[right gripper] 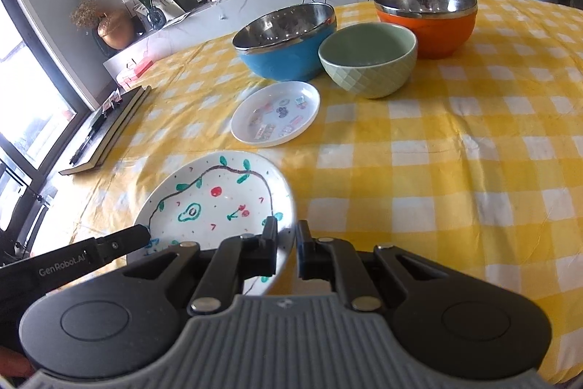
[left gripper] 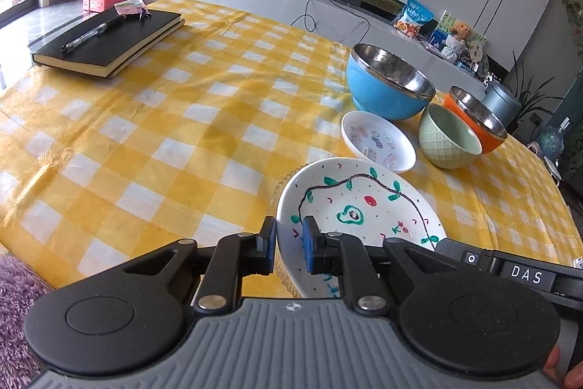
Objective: Organize plates and bowls
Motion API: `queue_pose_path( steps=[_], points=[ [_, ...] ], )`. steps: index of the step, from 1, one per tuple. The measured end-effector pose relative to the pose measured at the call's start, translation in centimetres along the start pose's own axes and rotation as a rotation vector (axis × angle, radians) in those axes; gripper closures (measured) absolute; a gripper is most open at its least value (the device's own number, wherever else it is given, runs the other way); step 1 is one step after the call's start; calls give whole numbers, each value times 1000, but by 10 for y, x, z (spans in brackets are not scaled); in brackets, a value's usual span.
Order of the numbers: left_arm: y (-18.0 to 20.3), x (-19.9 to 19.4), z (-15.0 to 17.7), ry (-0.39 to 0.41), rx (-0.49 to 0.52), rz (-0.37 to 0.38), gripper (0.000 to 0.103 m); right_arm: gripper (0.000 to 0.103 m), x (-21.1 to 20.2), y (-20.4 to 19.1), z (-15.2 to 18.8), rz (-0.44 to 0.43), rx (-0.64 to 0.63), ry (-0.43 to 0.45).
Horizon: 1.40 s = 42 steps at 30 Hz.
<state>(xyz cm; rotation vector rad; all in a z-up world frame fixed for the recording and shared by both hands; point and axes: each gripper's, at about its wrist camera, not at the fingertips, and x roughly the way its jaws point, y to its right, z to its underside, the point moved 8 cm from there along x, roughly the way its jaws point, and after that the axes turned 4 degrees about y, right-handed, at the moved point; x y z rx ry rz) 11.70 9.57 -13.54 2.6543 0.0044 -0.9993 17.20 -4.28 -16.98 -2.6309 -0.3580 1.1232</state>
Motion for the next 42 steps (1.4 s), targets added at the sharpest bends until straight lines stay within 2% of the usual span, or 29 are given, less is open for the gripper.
queue_pose_path(
  steps=[11, 22, 28, 32, 34, 35, 37, 42],
  points=[
    [2, 2, -1, -8, 69, -60, 87, 95, 10, -12, 3, 53, -99, -5],
    [4, 8, 1, -20, 123, -86, 86, 96, 11, -25, 3, 126, -263, 34],
    [5, 9, 1, -23, 153, -88, 86, 95, 10, -28, 5, 141, -310, 45],
    [3, 7, -1, -31, 121, -73, 86, 92, 8, -27, 5, 135, -306, 53],
    [2, 3, -4, -18, 111, -65, 84, 85, 5, -24, 4, 135, -287, 63],
    [2, 2, -6, -9, 108, -66, 80, 80, 3, -22, 2, 131, -276, 71],
    [3, -3, -11, 9, 104, -68, 77, 77, -3, -18, -2, 122, -244, 92],
    [9, -11, -25, 49, 94, -56, 71, 75, -13, -3, -12, 132, -174, 135]
  ],
)
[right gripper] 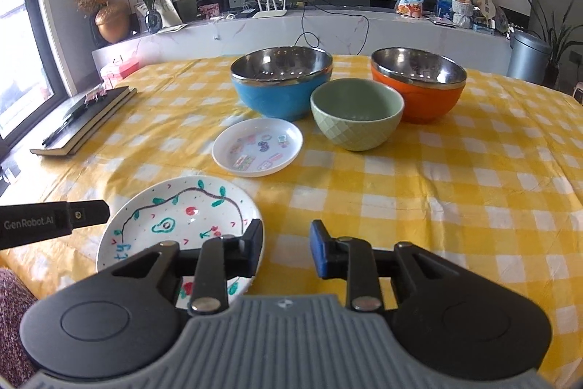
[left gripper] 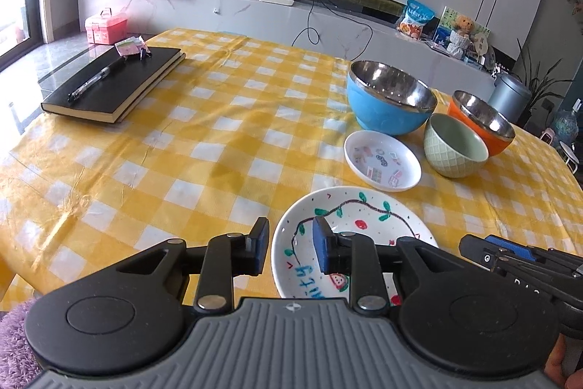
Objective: Organize plates and bowls
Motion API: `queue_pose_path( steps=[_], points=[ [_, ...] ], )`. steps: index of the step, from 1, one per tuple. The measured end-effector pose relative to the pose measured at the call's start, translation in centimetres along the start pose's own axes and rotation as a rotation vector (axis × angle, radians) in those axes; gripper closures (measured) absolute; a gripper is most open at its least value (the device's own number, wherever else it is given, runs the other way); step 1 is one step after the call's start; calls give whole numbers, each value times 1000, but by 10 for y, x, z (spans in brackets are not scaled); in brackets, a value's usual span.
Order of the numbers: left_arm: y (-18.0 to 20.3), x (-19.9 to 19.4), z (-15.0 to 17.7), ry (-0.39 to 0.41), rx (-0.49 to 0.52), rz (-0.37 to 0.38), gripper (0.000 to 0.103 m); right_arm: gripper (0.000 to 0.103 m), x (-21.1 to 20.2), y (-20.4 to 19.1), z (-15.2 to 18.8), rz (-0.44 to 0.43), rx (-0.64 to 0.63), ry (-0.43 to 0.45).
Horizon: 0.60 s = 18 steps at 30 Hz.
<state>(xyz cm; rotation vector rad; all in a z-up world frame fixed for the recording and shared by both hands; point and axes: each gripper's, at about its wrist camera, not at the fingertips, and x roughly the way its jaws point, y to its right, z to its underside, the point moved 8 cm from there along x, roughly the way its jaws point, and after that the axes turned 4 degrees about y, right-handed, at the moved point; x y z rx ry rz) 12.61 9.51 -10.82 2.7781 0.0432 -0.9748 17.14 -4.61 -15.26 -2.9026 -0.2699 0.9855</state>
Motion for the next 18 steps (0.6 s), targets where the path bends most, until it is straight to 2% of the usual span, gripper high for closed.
queue_pose_path(
  steps=[7, 11, 18],
  points=[
    [9, 7, -14, 5, -9, 15, 64, 69, 4, 23, -6, 39, 91, 11],
    [20, 15, -23, 7, -18, 69, 58, 61, 10, 29, -14, 33, 120, 39],
    [37, 38, -35, 6, -5, 94, 56, 60, 29, 34, -26, 21, 170, 46]
  ],
)
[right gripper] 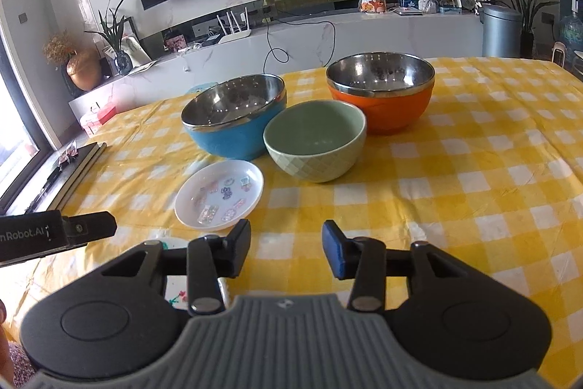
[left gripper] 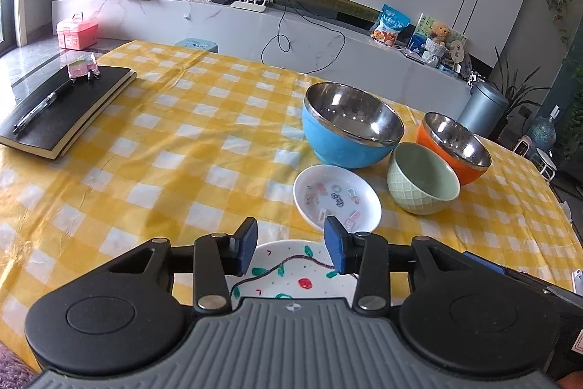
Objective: Organize plates and bowls
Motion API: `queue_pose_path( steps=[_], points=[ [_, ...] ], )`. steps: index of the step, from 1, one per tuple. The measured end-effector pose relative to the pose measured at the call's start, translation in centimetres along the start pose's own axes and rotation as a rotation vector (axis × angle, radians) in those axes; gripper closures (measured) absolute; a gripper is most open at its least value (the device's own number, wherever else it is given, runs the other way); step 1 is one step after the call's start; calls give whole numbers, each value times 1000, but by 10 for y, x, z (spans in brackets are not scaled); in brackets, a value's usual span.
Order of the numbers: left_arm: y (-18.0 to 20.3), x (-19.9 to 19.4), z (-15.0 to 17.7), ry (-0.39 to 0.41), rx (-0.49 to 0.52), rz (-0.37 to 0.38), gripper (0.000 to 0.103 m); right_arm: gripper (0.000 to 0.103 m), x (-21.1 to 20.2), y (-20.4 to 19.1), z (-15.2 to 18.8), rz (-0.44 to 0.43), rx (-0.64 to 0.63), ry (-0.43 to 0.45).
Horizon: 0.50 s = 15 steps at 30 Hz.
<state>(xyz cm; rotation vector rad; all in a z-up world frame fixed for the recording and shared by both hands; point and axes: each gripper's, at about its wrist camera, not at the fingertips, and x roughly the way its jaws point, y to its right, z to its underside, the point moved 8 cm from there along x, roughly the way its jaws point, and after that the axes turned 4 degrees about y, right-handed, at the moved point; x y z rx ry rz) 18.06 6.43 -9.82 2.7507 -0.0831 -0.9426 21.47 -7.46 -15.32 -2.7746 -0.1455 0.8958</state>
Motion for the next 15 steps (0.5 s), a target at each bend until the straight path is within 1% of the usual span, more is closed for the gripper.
queue_pose_path(
  steps=[7, 11, 12, 15],
  points=[
    [2, 33, -6, -24, 7, 3, 56, 60, 27, -9, -4, -31, 24, -26],
    [1, 52, -9, -42, 14, 0, 60, 68, 45, -16, -8, -41, 30, -40],
    [1, 56, -10, -48, 16, 0, 62, 69, 50, -17, -11, -41, 33, -43],
    [0, 68, -10, -61, 17, 4, 65, 72, 63, -18, -16, -36, 39, -50]
  ],
)
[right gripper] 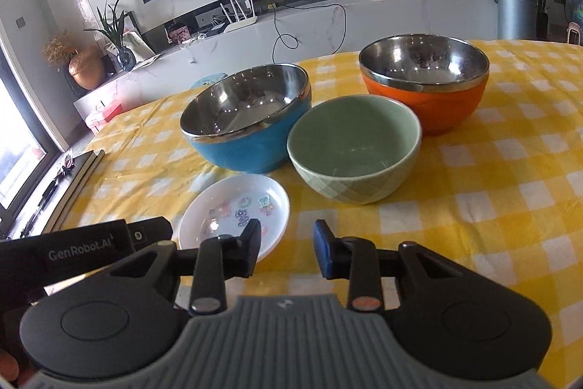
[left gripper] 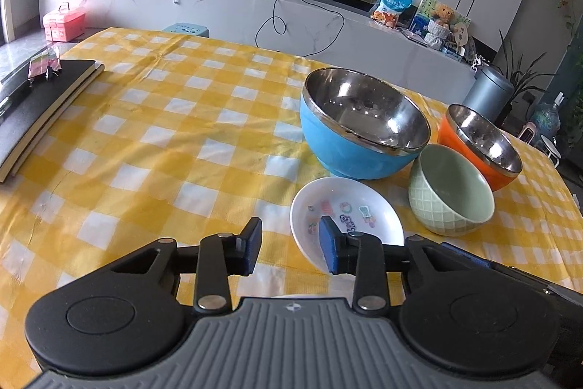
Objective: Organize plates and bowls
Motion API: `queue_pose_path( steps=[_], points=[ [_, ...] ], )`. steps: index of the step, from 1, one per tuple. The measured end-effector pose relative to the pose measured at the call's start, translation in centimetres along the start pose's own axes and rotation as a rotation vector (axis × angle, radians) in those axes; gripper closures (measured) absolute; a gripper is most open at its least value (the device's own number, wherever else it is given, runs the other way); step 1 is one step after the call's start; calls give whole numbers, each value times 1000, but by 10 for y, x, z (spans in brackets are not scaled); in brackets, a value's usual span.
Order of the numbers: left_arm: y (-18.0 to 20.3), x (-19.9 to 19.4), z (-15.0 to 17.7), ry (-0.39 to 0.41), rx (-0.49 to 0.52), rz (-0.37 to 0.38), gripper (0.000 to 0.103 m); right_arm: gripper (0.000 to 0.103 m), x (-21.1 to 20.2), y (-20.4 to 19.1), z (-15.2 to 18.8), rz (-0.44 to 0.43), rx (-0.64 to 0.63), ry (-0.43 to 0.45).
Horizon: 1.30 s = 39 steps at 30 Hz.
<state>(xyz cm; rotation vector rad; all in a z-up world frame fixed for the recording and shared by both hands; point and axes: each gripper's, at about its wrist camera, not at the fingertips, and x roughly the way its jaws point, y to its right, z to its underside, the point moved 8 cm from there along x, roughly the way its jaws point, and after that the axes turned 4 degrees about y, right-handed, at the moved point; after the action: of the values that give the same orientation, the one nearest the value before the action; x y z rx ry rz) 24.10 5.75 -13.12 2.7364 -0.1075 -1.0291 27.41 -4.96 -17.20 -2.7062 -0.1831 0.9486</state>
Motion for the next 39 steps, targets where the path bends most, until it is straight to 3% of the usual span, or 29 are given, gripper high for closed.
queue_pose_path(
  steps=[10, 18, 28, 39],
  points=[
    [-1, 28, 3, -58, -50, 12, 78, 77, 27, 0, 3, -2, 43, -50],
    [0, 33, 3, -60, -32, 5, 96, 95, 33, -3, 6, 5, 31, -50],
    [2, 23, 3, -56, -26, 6, 97, 98, 25, -5, 3, 4, 28, -38],
    [13, -28, -5, -31, 37, -33, 97, 98, -16, -19, -4, -32, 12, -30]
  ],
)
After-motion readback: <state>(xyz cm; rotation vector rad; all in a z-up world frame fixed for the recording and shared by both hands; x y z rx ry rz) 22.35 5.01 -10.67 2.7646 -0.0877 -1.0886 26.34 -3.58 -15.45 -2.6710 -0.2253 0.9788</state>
